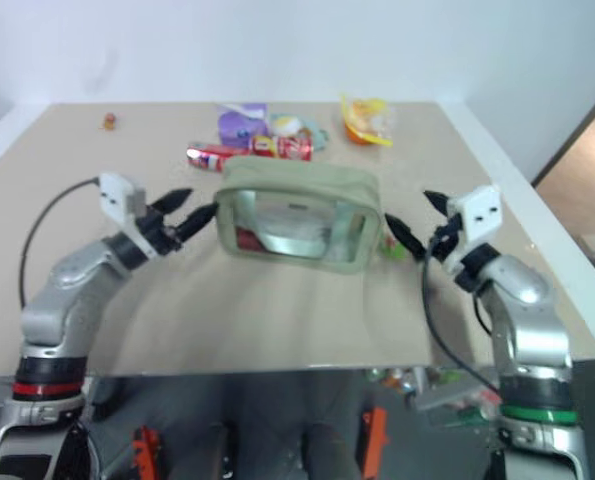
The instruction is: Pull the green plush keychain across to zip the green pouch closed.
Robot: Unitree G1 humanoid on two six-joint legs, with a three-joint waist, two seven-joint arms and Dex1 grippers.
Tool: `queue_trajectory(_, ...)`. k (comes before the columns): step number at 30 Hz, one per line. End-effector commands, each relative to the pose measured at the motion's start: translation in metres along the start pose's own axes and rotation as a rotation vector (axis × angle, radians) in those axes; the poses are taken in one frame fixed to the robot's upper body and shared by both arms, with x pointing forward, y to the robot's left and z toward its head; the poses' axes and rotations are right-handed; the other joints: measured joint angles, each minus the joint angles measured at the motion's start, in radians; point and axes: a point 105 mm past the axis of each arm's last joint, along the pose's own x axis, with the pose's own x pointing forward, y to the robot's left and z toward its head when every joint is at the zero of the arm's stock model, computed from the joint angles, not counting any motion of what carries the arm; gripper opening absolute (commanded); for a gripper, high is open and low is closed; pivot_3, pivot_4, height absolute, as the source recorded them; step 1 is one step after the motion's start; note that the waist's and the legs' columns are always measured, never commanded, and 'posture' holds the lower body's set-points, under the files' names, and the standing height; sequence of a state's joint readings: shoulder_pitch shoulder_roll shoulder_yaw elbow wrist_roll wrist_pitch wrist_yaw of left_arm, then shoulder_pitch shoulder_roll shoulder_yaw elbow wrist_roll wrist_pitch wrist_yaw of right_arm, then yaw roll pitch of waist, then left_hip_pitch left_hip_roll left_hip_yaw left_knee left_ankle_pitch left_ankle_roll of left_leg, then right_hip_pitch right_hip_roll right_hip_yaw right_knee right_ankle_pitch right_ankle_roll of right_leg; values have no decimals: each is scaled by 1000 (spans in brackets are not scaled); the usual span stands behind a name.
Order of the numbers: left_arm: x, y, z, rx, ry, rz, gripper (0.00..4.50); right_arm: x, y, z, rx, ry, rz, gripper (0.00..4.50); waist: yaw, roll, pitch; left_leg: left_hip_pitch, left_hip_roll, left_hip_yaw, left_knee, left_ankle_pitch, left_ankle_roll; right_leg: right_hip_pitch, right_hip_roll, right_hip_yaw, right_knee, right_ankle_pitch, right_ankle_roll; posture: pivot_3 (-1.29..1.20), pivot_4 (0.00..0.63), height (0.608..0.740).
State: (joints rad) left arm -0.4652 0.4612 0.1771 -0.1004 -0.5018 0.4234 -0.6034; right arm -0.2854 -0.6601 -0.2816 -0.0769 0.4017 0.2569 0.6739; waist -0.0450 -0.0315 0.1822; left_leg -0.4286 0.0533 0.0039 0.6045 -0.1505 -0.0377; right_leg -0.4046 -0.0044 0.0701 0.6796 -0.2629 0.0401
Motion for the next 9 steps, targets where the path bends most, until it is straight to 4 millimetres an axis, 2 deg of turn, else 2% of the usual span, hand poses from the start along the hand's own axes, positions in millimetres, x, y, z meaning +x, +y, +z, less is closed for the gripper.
queue_trajectory(1,-16,4,23,49,-33,-11,4472,-25,-4,16,-17,-2,-14,4500,0,0,0,0,0,0,0,0,0,0,0,0,0,0,0,0,150,740)
queue_trajectory(3,-28,7,15,73,17,1,4472,-37,2,10,12,30,-14,4500,0,0,0,0,0,1,0,0,0,0,-1,0,0,0,0,0,150,740)
queue_trajectory(6,-43,7,-10,114,134,41,4472,-51,25,-2,53,80,37,4500,-2,0,0,1,0,2,-1,0,-1,0,-1,1,0,-1,0,0,150,740)
queue_trajectory(9,-54,-2,-29,154,189,33,4472,-58,46,-13,87,114,79,4500,-2,0,0,1,1,1,-1,0,0,0,-1,1,0,-1,-1,0,150,740)
